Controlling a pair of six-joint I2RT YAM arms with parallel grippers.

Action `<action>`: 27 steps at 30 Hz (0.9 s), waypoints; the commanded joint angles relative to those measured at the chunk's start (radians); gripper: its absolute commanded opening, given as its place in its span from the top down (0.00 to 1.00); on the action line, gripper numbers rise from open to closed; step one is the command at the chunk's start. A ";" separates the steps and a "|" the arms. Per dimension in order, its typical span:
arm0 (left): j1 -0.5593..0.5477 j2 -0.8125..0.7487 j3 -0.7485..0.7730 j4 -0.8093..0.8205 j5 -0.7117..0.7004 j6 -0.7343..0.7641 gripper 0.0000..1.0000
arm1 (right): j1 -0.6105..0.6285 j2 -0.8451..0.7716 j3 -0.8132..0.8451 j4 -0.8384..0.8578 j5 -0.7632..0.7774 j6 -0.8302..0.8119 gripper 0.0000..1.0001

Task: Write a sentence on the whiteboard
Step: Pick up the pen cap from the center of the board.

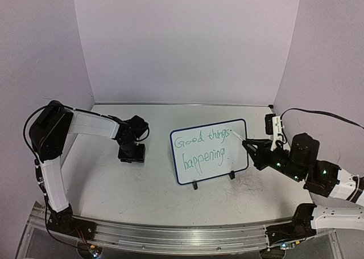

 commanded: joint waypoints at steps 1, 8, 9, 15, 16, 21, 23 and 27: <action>0.004 0.060 0.032 -0.021 -0.066 -0.026 0.50 | 0.000 -0.013 0.001 0.046 0.010 0.005 1.00; 0.003 0.084 0.041 -0.020 -0.071 -0.015 0.58 | 0.000 -0.022 0.000 0.045 0.008 0.006 1.00; 0.002 0.082 0.038 -0.020 -0.073 -0.011 0.60 | 0.000 -0.023 -0.001 0.045 0.008 0.006 1.00; -0.005 0.075 0.026 -0.020 -0.069 0.014 0.66 | 0.000 -0.017 0.002 0.045 0.006 0.006 1.00; -0.008 0.073 0.022 -0.020 -0.069 0.018 0.67 | 0.000 -0.017 0.003 0.045 0.005 0.006 1.00; -0.025 0.063 -0.002 -0.030 -0.068 0.037 0.72 | 0.000 -0.021 0.003 0.045 0.005 0.009 1.00; -0.028 0.057 -0.015 -0.036 -0.073 0.038 0.73 | 0.000 -0.021 0.002 0.044 0.002 0.011 1.00; -0.034 0.042 -0.034 -0.049 -0.078 0.041 0.72 | 0.000 -0.018 0.004 0.044 -0.001 0.011 1.00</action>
